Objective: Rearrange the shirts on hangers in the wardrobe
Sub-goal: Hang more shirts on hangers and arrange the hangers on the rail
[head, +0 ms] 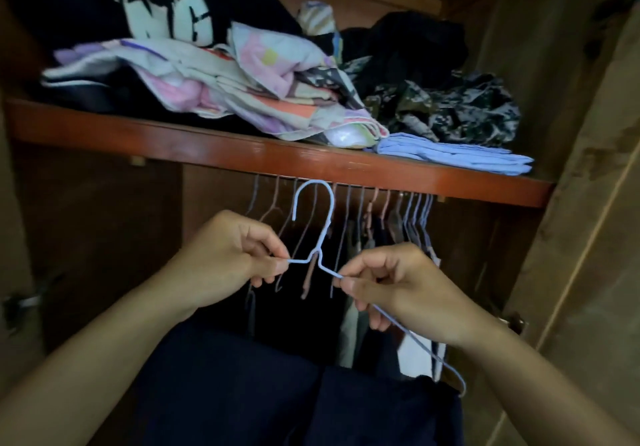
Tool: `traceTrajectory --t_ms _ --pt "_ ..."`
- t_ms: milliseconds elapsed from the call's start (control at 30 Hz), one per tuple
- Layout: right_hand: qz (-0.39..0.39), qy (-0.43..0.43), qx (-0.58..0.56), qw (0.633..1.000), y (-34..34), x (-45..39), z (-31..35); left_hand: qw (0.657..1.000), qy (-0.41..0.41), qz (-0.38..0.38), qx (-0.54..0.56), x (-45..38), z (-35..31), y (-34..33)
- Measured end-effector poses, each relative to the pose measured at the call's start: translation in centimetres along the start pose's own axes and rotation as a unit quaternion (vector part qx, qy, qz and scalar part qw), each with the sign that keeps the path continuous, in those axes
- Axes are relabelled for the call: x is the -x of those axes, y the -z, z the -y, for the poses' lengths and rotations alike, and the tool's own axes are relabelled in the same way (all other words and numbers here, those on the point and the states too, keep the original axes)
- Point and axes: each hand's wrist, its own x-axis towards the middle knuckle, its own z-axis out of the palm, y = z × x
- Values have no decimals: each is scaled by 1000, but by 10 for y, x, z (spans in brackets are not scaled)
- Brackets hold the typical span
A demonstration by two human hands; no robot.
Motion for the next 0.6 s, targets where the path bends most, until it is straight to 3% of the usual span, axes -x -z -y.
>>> traceTrajectory --t_ms 400,600 --pt "179 -34 -111 977 -76 -59 11 978 68 -170 -97 50 43 34" --pt "149 -101 -153 972 -138 -96 7 901 108 -361 -216 74 68 38"
